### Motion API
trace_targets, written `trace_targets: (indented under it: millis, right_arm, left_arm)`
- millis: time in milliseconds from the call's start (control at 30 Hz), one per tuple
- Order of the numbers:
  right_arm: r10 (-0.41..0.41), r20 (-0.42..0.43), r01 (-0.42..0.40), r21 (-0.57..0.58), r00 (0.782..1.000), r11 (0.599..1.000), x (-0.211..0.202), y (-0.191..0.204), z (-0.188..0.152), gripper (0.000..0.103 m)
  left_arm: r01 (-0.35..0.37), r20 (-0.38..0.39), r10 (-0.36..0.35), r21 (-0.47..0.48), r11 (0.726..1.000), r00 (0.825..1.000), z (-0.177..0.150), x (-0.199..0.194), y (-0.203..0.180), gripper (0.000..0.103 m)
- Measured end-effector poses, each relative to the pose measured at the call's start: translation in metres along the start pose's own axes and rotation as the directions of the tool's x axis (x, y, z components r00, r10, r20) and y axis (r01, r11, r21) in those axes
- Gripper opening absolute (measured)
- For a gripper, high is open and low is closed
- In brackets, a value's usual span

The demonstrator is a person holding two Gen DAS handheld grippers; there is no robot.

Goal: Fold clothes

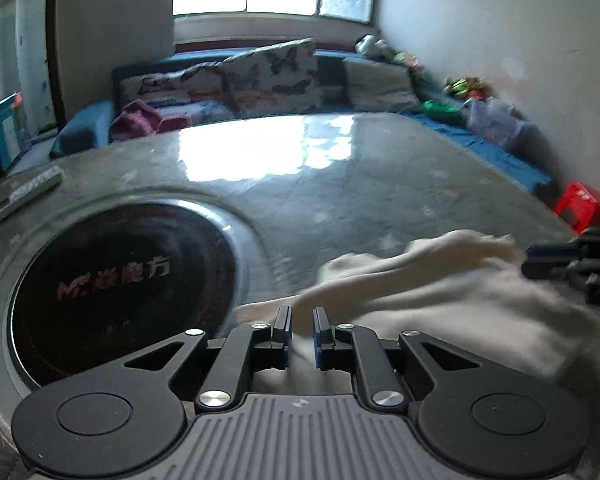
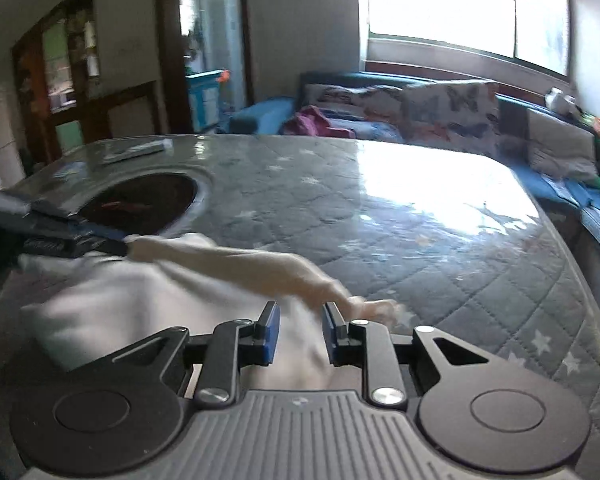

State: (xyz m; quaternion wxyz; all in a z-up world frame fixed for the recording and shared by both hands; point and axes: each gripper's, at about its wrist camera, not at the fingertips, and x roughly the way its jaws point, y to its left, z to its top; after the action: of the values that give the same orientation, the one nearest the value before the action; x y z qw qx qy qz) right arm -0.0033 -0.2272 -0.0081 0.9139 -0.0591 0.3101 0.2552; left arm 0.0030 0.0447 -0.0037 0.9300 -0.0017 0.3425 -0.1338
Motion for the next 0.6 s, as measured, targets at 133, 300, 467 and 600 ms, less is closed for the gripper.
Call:
trace_targets:
  millis: [133, 300, 467, 600]
  right_arm:
    - [0.018, -0.021, -0.018, 0.003, 1.0, 1.0, -0.01, 0.006, -0.012, 0.014]
    - [-0.033, -0.059, 0.037, 0.056, 0.998, 0.998, -0.011, -0.004, -0.027, 0.013]
    - [-0.022, -0.036, 0.023, 0.018, 0.999, 1.0, -0.015, 0.002, -0.013, 0.013]
    - [0.02, -0.015, -0.021, -0.009, 1.0, 1.0, 0.003, 0.011, 0.015, 0.014]
  left_arm:
    - [0.101, 0.001, -0.101, 0.025, 0.995, 0.995, -0.007, -0.015, -0.022, 0.012]
    - [0.091, -0.068, -0.089, 0.022, 0.996, 0.994, -0.02, -0.006, -0.027, 0.013]
    - [0.056, -0.08, -0.056, -0.009, 0.998, 0.995, -0.01, -0.006, -0.026, 0.029]
    - [0.014, -0.078, -0.015, -0.022, 1.0, 0.997, -0.006, -0.006, -0.026, 0.039]
